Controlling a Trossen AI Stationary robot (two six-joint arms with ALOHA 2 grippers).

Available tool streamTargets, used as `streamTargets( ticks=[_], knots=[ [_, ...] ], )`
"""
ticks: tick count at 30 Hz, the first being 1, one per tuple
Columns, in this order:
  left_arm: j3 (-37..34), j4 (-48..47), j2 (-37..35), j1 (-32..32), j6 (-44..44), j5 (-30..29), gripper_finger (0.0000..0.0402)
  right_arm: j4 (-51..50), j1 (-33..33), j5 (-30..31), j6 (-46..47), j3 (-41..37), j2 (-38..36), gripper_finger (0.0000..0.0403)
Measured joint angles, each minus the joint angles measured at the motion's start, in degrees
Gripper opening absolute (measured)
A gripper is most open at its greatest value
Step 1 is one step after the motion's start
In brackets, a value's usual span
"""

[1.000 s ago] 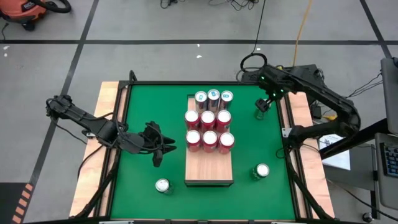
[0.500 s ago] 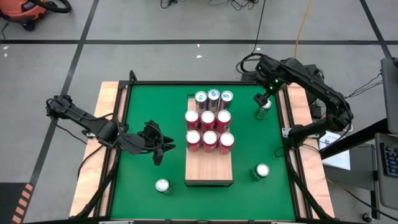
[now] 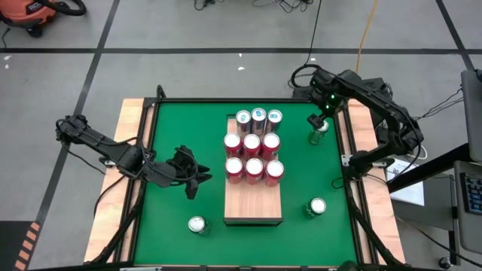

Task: Place canned beverage on shelf
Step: Put the green soda can on the shelf

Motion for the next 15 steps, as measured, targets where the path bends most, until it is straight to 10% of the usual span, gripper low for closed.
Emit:
streamTargets(
  ticks=[15],
  knots=[
    [0.0, 0.0, 0.0, 0.0, -0.1, 0.3, 0.0136, 11.3, 0.0, 0.3, -1.2, -12.0, 0.0, 0.0392]
  ],
)
